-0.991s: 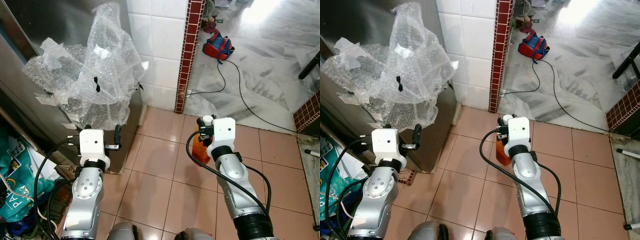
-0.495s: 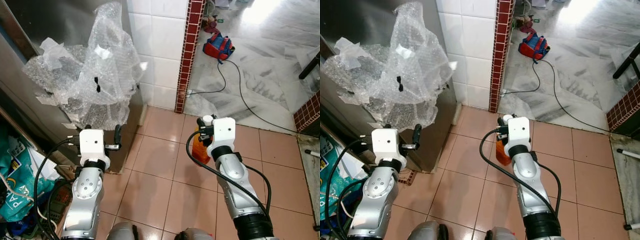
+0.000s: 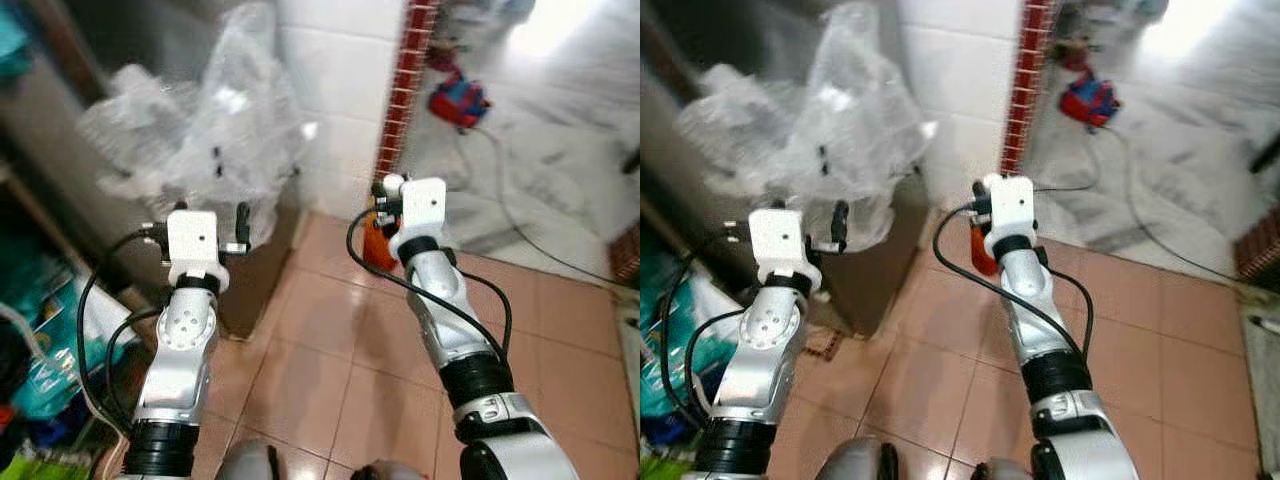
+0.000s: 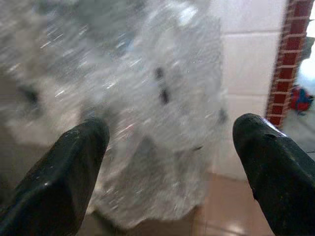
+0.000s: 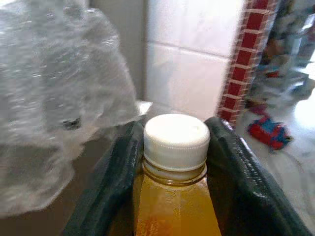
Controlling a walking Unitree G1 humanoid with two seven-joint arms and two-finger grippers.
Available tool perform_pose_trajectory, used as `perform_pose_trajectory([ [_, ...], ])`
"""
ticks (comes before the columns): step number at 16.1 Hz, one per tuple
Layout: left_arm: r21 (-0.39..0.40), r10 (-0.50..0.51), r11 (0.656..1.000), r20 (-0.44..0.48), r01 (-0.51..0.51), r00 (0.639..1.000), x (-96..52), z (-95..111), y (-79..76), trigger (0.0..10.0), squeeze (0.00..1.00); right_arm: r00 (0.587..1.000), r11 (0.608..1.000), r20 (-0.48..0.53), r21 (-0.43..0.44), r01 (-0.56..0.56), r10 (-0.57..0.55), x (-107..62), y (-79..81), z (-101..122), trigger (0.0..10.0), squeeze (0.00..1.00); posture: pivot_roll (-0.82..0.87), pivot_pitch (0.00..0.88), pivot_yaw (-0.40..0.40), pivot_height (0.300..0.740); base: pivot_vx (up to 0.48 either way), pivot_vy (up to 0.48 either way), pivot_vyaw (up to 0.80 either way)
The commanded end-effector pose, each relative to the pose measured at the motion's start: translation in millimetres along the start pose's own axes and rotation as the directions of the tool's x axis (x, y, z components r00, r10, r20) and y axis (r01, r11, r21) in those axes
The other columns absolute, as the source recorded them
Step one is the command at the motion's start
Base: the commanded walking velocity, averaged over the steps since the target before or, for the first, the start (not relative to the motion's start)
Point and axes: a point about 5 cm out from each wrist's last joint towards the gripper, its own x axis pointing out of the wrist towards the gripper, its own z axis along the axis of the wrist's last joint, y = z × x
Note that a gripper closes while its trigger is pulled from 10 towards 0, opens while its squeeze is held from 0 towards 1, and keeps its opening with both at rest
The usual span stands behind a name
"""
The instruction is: Restocking fridge
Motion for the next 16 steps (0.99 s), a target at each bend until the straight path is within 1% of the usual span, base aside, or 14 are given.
perform_pose_trajectory([
  [1,-0.003,0.010,1.000,-0.007,-0.010,1.000,0.2,-2,3.0,10.0,0.00,0.999,1.000,0.048,0.022,-0.017,0.016,3.4,-4.4,8,10.0,0.00,0.14,0.000,0.016,0.740,0.000,0.000,0.00],
  [2,-0.025,0.001,1.000,-0.007,-0.001,1.000,-3.9,-1,2.6,10.0,0.00,0.997,0.997,0.070,-0.071,0.014,-0.009,-0.2,-12.0,7,10.0,0.00,0.15,0.000,-0.014,0.740,0.000,0.000,0.00],
  [3,-0.044,-0.008,0.999,-0.012,0.007,1.000,-8.7,0,1.9,10.0,0.00,0.997,0.990,0.071,-0.135,0.045,-0.036,-3.9,-15.8,4,10.0,0.00,0.15,0.000,-0.019,0.740,0.000,0.000,0.00],
  [4,-0.052,-0.011,0.999,-0.016,0.010,1.000,-14.3,1,2.8,10.0,0.00,0.998,0.994,0.045,-0.105,0.037,-0.032,-7.9,-14.7,-1,10.0,0.00,0.15,0.000,-0.020,0.740,0.000,0.000,0.00],
  [6,-0.054,-0.005,0.999,-0.021,0.004,1.000,-27.0,2,6.0,10.0,0.00,1.000,0.997,0.022,-0.081,0.017,-0.015,-17.2,-11.2,-8,10.0,0.00,0.15,0.011,-0.016,0.740,0.000,0.000,0.00],
  [7,-0.046,0.016,0.999,-0.034,-0.018,0.999,-34.6,3,10.7,10.0,0.00,1.000,0.993,0.004,-0.118,0.025,-0.025,-24.2,-8.9,-14,10.0,0.00,0.15,0.003,-0.017,0.740,0.000,0.000,0.00],
  [8,-0.050,0.021,0.998,-0.039,-0.023,0.999,-38.2,2,12.9,10.0,0.00,1.000,0.991,-0.001,-0.129,0.019,-0.019,-28.4,-6.2,-18,10.0,0.00,0.15,0.007,-0.011,0.740,0.000,0.000,0.00],
  [10,-0.041,0.013,0.999,-0.072,-0.016,0.997,-42.4,-5,16.9,10.0,0.00,1.000,0.999,-0.009,-0.051,0.000,-0.001,-37.2,-0.3,-20,10.0,0.00,0.14,0.028,0.007,0.740,0.000,0.000,0.00],
  [11,-0.031,-0.001,1.000,-0.076,-0.002,0.997,-44.5,-7,16.6,10.0,0.00,1.000,0.998,-0.010,-0.065,-0.005,0.004,-41.7,0.0,-21,10.0,0.00,0.14,0.028,0.006,0.740,0.000,0.000,0.00],
  [12,-0.027,0.014,1.000,-0.069,-0.016,0.998,-43.4,-5,17.1,10.0,0.00,0.999,0.997,-0.035,-0.072,-0.019,0.017,-46.4,-1.6,-23,10.0,0.00,0.15,0.040,-0.010,0.740,0.000,0.000,0.00],
  [14,-0.063,0.042,0.997,-0.075,-0.046,0.996,-41.3,-1,16.1,10.0,0.00,0.999,0.998,-0.042,-0.061,-0.026,0.024,-46.8,-1.4,-23,10.0,0.00,0.16,0.050,-0.014,0.740,0.000,0.319,0.00],
  [15,-0.064,0.036,0.997,-0.072,-0.040,0.997,-40.7,1,13.1,10.0,0.00,0.999,0.998,-0.047,-0.063,-0.026,0.023,-44.1,-0.5,-24,10.0,0.00,0.16,0.071,-0.017,0.740,0.000,0.337,0.00],
  [16,-0.069,0.009,0.998,-0.069,-0.014,0.998,-42.7,3,9.1,10.0,0.00,0.999,0.998,-0.039,-0.061,-0.016,0.014,-41.1,0.6,-20,10.0,0.00,0.16,0.085,-0.021,0.740,0.000,0.337,0.00],
])
